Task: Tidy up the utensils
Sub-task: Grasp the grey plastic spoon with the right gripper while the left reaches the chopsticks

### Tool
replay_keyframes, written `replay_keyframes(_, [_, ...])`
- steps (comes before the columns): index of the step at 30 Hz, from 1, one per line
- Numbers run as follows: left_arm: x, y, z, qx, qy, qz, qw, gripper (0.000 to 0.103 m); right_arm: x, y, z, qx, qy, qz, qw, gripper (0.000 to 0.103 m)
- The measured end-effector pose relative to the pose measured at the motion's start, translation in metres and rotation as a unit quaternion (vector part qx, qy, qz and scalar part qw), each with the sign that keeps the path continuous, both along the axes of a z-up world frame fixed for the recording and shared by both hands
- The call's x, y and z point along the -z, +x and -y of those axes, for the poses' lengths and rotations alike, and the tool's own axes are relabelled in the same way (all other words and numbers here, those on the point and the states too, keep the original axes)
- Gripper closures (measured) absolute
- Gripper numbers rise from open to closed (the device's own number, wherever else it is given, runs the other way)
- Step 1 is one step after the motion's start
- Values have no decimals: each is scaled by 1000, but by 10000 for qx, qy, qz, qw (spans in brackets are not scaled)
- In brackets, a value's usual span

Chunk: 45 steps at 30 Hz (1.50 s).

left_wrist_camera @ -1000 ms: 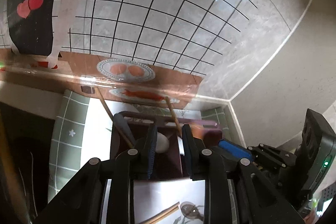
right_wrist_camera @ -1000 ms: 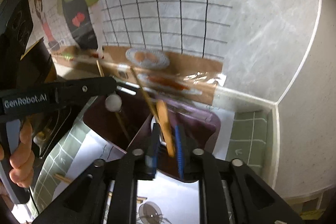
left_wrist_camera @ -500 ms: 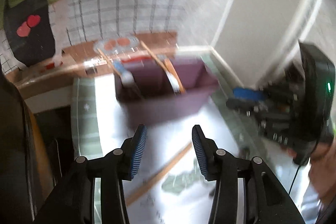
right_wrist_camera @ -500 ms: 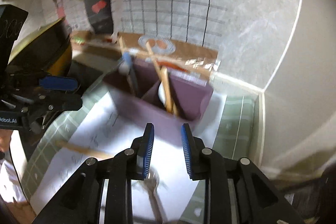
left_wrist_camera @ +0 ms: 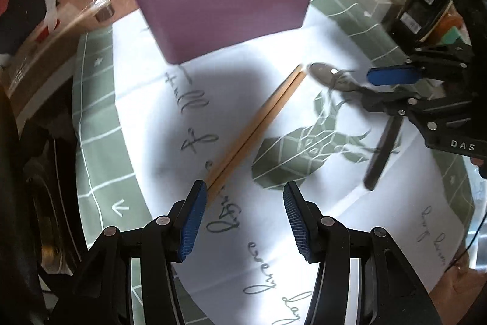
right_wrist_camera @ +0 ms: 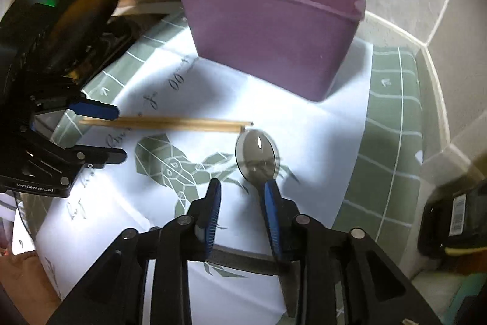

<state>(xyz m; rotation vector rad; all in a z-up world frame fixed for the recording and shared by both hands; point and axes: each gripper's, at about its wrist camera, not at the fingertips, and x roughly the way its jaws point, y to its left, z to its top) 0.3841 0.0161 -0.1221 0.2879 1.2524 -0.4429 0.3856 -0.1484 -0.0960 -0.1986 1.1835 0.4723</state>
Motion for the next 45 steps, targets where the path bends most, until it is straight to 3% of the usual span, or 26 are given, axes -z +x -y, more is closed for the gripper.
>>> replay_keyframes(5, [4,1,-3,-215,65,-57,9997,50,7,-6,7,181,22,-101,9998,72])
replay_keyframes(9, [1,-1,-1,-283,54,-115,9995,50,3,-16,5,187,180,-206,9995,66])
replay_keyframes(14, [2,-12,13,-262,-266,-434,9984,49,-3,-28,-5,-17,379,-336,9987,65])
replay_keyframes(18, [1,-28,19,-211,-634,-687,9954,46,-9,-27,-16,-118,123,-1,9999,60])
replay_keyframes(19, [-1,-31,20,-163,-682,-673,9953,46,-9,-26,-19,-127,85,43,9999,55])
replay_keyframes(22, [-14,-38,21,-22,-819,-522,9953,46,-6,-18,-28,-208,-123,225,9995,54])
replay_keyframes(27, [-22,-20,19,-14,-252,-66,9997,46,0,-4,-34,-170,-149,218,9995,51])
replay_keyframes(30, [-10,-2,17,-7,82,-126,9999,46,1,-4,-29,-78,0,109,9999,51])
replay_keyframes(31, [-5,4,15,16,226,-145,9996,46,1,-5,-28,-64,0,91,9999,52])
replay_keyframes(33, [1,9,12,48,443,-184,9988,46,0,-8,-25,-49,21,32,10000,79])
replay_keyframes(34, [4,12,13,55,504,-201,9985,46,0,-9,-22,-29,21,-25,10000,99])
replay_keyframes(40, [11,18,9,43,595,-412,9974,46,-1,-15,5,311,164,-55,9994,97])
replay_keyframes(45, [11,17,15,-14,376,-611,9974,45,6,-15,26,560,193,-188,9981,94])
